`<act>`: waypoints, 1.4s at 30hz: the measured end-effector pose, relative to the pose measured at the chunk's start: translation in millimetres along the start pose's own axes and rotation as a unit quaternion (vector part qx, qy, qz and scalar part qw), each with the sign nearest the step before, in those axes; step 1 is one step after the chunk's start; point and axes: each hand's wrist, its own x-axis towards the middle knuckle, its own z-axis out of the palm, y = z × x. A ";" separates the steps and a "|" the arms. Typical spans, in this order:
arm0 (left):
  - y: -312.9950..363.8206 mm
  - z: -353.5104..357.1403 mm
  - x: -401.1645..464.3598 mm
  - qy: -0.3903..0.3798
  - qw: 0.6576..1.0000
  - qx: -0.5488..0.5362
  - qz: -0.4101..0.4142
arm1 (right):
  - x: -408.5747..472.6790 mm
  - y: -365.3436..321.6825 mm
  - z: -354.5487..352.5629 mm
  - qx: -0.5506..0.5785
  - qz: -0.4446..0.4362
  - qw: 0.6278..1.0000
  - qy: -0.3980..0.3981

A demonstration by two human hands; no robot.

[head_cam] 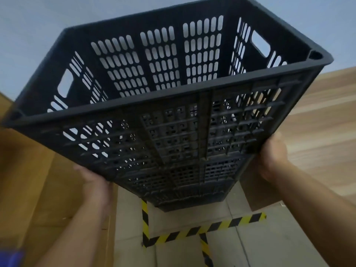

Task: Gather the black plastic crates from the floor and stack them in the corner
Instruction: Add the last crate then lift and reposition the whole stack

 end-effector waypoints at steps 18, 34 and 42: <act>175.9 -32.1 -76.4 -0.067 0.983 -0.036 0.166 | -114.2 -203.4 -29.3 0.008 -0.165 0.970 -0.176; 190.8 -14.3 -53.7 0.014 0.956 0.173 0.237 | -131.3 -179.5 0.4 -0.283 -0.314 0.904 -0.069; 184.9 -5.1 -66.5 0.030 0.950 0.169 0.261 | -122.1 -193.0 1.0 -0.319 -0.311 0.893 -0.061</act>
